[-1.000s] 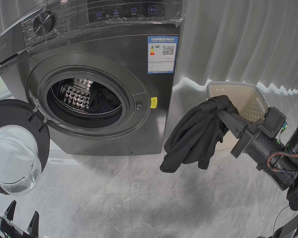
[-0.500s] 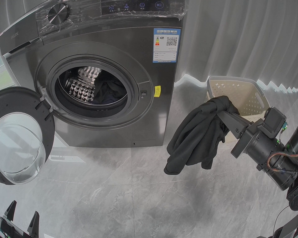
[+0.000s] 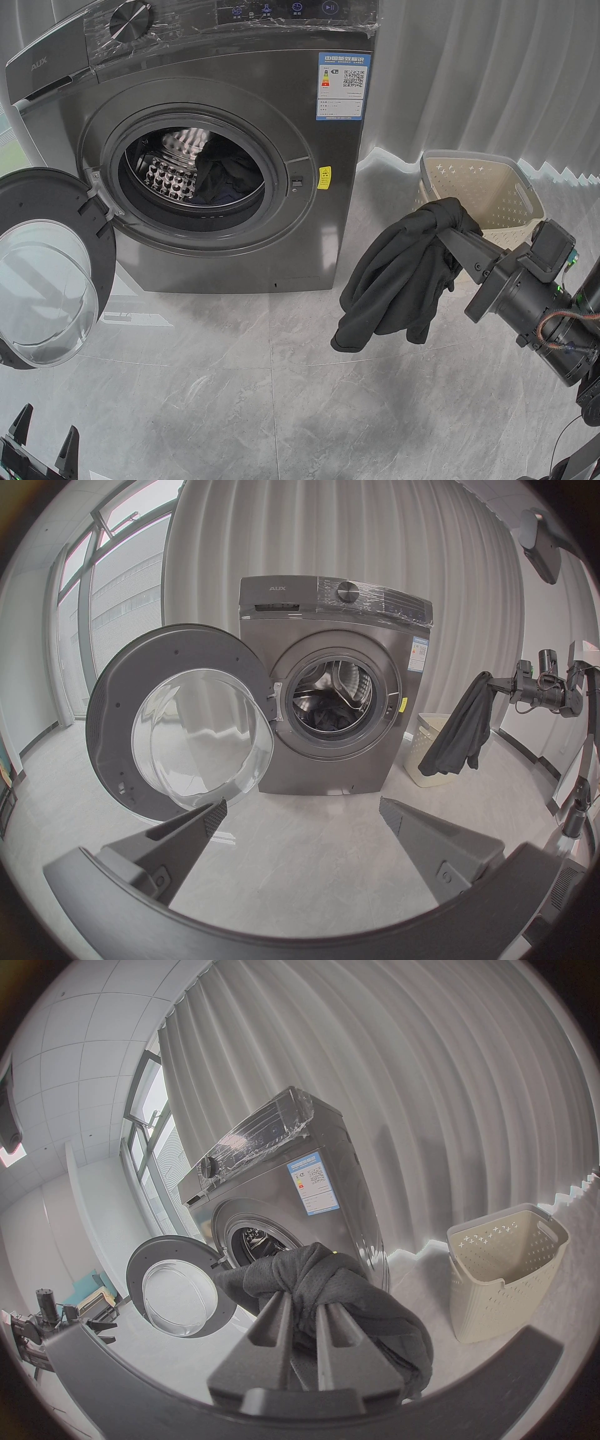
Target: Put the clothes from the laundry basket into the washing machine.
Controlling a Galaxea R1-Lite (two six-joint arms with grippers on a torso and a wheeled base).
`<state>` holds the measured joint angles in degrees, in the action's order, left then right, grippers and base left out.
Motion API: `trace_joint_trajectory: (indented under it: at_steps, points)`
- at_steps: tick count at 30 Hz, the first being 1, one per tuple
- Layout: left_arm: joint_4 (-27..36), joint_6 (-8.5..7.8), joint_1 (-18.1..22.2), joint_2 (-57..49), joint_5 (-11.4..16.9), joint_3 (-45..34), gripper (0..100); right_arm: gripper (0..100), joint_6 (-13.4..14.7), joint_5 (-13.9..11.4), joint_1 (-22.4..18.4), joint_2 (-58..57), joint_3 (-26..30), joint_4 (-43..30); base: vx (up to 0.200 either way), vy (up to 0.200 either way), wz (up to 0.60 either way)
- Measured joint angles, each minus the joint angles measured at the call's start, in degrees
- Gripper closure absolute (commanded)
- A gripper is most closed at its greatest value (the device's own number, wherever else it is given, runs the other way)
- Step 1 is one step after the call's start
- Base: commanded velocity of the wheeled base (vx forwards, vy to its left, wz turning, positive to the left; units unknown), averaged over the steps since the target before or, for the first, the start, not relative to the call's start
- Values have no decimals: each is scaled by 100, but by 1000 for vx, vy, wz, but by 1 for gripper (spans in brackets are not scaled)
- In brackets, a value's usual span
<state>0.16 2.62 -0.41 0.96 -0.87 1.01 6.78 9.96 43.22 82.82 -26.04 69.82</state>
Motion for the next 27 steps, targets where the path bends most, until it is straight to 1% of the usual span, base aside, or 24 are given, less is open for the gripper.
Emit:
trace_joint_trajectory:
  at_steps: [6,7,9,11,19,27]
  points:
    - [-5,-28,6,0,2,0,0,100,0,-6,-13,-22,22,-2,0,0,0]
    - [-6,-62,6,0,9,0,0,100,0,-9,-33,-28,27,-2,0,0,0]
    - [0,-187,6,0,11,0,0,100,0,-17,-77,-35,27,-7,0,0,0]
    - [5,-235,17,0,18,0,0,100,2,-20,-107,-38,38,-5,0,100,0]
    - [2,-189,15,0,38,0,0,100,9,-15,-144,-44,63,-5,0,200,0]
    - [5,-191,15,2,38,0,0,100,15,-13,-151,-57,99,-5,0,0,0]
